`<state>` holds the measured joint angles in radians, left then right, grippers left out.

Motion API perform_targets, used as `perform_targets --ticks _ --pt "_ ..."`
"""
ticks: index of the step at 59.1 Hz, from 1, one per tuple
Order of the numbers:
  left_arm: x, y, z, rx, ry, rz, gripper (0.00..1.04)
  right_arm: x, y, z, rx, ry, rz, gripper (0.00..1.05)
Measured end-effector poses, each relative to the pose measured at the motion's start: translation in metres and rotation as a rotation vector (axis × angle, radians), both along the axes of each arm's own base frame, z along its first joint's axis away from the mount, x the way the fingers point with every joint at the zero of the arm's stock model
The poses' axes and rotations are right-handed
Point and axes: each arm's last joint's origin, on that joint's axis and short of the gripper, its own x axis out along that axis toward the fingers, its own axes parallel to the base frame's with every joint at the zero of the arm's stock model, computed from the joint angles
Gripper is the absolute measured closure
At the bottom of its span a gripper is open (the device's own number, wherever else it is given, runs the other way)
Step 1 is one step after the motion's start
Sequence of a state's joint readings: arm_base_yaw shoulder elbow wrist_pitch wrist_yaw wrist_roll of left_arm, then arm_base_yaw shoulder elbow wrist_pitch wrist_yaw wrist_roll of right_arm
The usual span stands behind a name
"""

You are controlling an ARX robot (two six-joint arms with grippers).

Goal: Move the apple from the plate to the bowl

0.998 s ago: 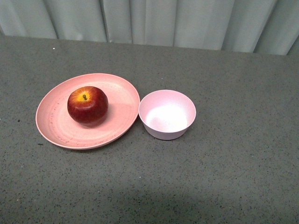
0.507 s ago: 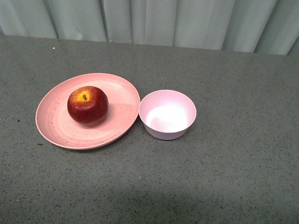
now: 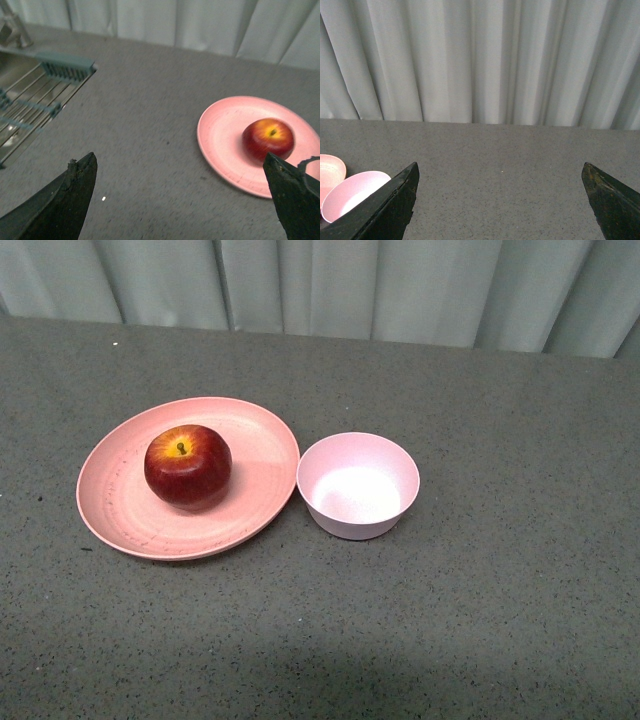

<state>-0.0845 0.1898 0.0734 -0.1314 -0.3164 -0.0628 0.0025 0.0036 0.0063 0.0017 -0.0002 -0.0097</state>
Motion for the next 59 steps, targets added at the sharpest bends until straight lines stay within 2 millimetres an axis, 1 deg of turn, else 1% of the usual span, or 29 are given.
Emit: perform_targets --ticks 3,7,11,12,15,17,20,22,23,24,29,30,33,34,37,40,41,42,44,51,59 --pt "0.007 0.0 -0.002 -0.018 0.026 -0.005 0.07 0.0 0.0 0.0 0.0 0.0 0.001 0.09" --pt "0.017 0.0 0.002 -0.049 0.024 -0.026 0.07 0.0 0.0 0.0 0.0 0.0 0.002 0.09" --pt "0.037 0.0 0.008 -0.061 0.01 -0.037 0.07 0.0 0.0 0.0 0.0 0.0 0.001 0.09" --pt "0.039 0.0 0.008 -0.061 0.009 -0.037 0.07 0.0 0.0 0.0 0.0 0.0 0.001 0.09" --pt "0.053 0.0 0.011 -0.07 0.009 -0.055 0.07 0.0 0.0 0.0 0.0 0.0 0.001 0.09" --pt "0.065 -0.001 0.012 -0.07 0.014 -0.058 0.07 0.0 0.0 0.0 0.0 0.0 0.001 0.09" --pt "0.079 -0.001 0.013 -0.065 0.02 -0.066 0.07 0.0 0.0 0.0 0.0 0.0 0.001 0.09" --pt "0.09 -0.003 0.013 -0.068 0.03 -0.08 0.07 0.0 0.0 0.0 0.0 0.0 0.001 0.09" --pt "0.099 -0.004 0.012 -0.071 0.039 -0.095 0.07 0.0 0.0 0.0 0.0 0.0 0.001 0.09" --pt "0.102 -0.004 0.012 -0.072 0.043 -0.099 0.07 0.0 0.0 0.0 0.0 0.0 0.001 0.09" --pt "0.131 -0.006 0.006 -0.085 0.1 -0.112 0.07 0.0 0.0 0.0 0.0 0.0 0.001 0.09" --pt "0.141 -0.007 0.003 -0.093 0.125 -0.117 0.07 0.0 0.0 0.0 0.0 0.0 0.001 0.09" --pt "0.16 -0.01 -0.004 -0.104 0.169 -0.123 0.07 0.0 0.0 0.0 0.0 0.0 0.001 0.09" --pt "0.164 -0.011 -0.004 -0.106 0.175 -0.125 0.07 0.0 0.0 0.0 0.0 0.0 0.001 0.09" --pt "0.181 -0.016 -0.008 -0.102 0.196 -0.143 0.07 0.0 0.0 0.0 0.0 0.0 0.001 0.09" --pt "0.194 -0.02 -0.01 -0.094 0.214 -0.171 0.07 0.0 0.0 0.0 0.0 0.0 0.001 0.09" --pt "0.195 -0.021 -0.01 -0.095 0.217 -0.176 0.07 0.0 0.0 0.0 0.0 0.0 0.001 0.09" --pt "0.204 -0.024 -0.011 -0.107 0.247 -0.199 0.07 0.0 0.0 0.0 0.0 0.0 0.001 0.09" --pt "0.212 -0.029 -0.011 -0.108 0.276 -0.216 0.07 0.0 0.0 0.0 0.0 0.0 0.001 0.09" --pt "0.231 -0.041 -0.016 -0.101 0.314 -0.256 0.07 0.0 0.0 0.0 0.0 0.0 0.001 0.09" --pt "0.242 -0.05 -0.026 -0.085 0.356 -0.27 0.07 0.0 0.0 0.0 0.0 0.0 0.001 0.09"
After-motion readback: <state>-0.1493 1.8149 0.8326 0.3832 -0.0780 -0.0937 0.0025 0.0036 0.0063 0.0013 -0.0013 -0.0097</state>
